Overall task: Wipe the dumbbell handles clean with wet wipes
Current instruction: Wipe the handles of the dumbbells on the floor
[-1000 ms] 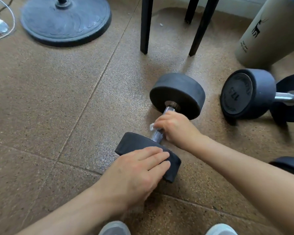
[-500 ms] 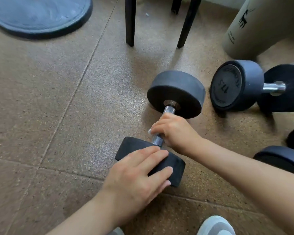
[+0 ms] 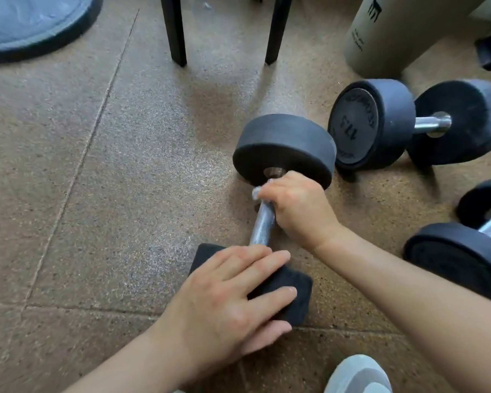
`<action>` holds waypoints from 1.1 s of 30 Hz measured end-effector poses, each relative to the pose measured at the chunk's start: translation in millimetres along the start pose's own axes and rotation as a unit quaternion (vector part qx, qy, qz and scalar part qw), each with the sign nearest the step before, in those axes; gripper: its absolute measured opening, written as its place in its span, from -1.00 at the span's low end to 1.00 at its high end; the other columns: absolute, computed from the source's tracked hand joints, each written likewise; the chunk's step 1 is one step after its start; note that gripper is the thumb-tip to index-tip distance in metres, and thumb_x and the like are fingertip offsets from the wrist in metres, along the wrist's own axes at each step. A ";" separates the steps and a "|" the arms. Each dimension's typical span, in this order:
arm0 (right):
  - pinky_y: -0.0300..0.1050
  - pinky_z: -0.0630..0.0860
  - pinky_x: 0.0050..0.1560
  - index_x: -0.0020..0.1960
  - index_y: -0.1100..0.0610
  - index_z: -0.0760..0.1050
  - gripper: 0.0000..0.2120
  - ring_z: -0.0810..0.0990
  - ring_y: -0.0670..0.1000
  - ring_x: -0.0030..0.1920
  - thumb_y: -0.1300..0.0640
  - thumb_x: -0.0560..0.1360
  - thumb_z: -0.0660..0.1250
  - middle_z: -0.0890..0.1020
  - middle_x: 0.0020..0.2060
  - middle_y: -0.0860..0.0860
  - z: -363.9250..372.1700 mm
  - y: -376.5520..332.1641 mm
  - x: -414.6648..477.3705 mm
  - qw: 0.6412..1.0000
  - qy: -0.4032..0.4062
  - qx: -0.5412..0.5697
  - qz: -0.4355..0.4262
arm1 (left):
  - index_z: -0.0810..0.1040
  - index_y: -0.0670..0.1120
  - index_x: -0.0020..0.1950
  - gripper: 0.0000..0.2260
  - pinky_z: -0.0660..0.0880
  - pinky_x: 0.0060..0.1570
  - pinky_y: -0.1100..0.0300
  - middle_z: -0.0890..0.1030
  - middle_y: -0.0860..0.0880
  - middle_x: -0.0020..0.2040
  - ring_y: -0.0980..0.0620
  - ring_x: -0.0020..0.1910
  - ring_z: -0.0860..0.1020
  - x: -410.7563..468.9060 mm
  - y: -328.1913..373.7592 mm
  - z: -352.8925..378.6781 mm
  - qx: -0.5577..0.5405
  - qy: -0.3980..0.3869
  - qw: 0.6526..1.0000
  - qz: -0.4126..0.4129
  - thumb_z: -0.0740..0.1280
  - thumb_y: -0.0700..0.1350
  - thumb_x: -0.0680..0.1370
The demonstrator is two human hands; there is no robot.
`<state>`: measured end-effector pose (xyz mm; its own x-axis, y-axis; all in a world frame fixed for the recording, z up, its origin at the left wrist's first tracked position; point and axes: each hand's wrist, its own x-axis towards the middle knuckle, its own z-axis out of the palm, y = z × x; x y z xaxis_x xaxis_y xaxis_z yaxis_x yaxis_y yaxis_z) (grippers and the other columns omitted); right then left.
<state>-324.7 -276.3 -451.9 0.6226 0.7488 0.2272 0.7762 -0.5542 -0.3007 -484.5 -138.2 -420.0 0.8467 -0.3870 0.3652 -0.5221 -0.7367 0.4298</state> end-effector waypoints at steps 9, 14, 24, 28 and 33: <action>-0.14 0.51 -0.17 -0.15 0.10 0.70 -0.79 0.63 0.11 -0.26 0.31 0.27 0.40 0.70 -0.24 0.00 -15.2 1.0 -13.6 0.996 -0.048 0.070 -0.008 | 0.64 -0.01 0.18 -0.71 0.32 0.33 -0.14 0.50 -0.09 0.37 -0.10 0.34 0.46 -3.3 9.2 6.9 -0.027 -0.034 0.999 -0.010 0.36 0.07 0.51; -0.09 0.60 -0.26 -0.17 0.10 0.69 -0.84 0.66 0.06 -0.22 0.23 0.29 0.38 0.70 -0.25 -0.02 -28.5 -10.4 -21.4 0.962 -0.216 0.129 -0.103 | 0.65 0.02 0.20 -0.71 0.40 0.10 -0.08 0.51 -0.06 0.36 -0.07 0.25 0.50 -10.5 9.1 4.8 -0.018 -0.014 1.000 -0.022 0.38 0.06 0.51; -0.04 0.55 -0.30 -0.12 0.12 0.68 -0.89 0.62 0.08 -0.25 0.24 0.41 0.39 0.62 -0.25 0.04 -29.7 1.2 -1.3 0.962 -0.223 0.107 -0.116 | 0.64 0.02 0.21 -0.72 0.41 0.13 -0.10 0.50 -0.04 0.37 -0.07 0.27 0.51 -13.8 4.4 5.7 -0.026 -0.011 0.999 -0.028 0.37 0.05 0.54; -0.08 0.53 -0.32 -0.13 0.09 0.69 -0.90 0.60 0.07 -0.28 0.18 0.41 0.40 0.59 -0.23 0.01 -24.4 -1.8 -5.4 0.969 -0.207 0.101 -0.088 | 0.63 0.03 0.22 -0.72 0.40 0.14 -0.07 0.48 -0.03 0.38 -0.06 0.28 0.50 -13.9 3.9 4.7 -0.029 -0.014 0.999 -0.029 0.36 0.05 0.55; -0.07 0.58 -0.27 -0.16 0.13 0.69 -0.87 0.65 0.08 -0.26 0.20 0.36 0.37 0.64 -0.23 0.02 -30.2 5.6 -16.9 0.974 -0.190 0.109 -0.060 | 0.65 0.03 0.20 -0.73 0.39 0.16 -0.05 0.50 -0.04 0.37 -0.05 0.27 0.49 -13.7 2.5 8.5 -0.040 0.007 0.999 -0.034 0.31 0.10 0.58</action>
<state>-327.9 -303.1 -429.5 0.4141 0.9072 -0.0736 0.7758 -0.3941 -0.4927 -496.6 -139.4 -430.9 0.8796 -0.3289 0.3436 -0.4696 -0.7150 0.5179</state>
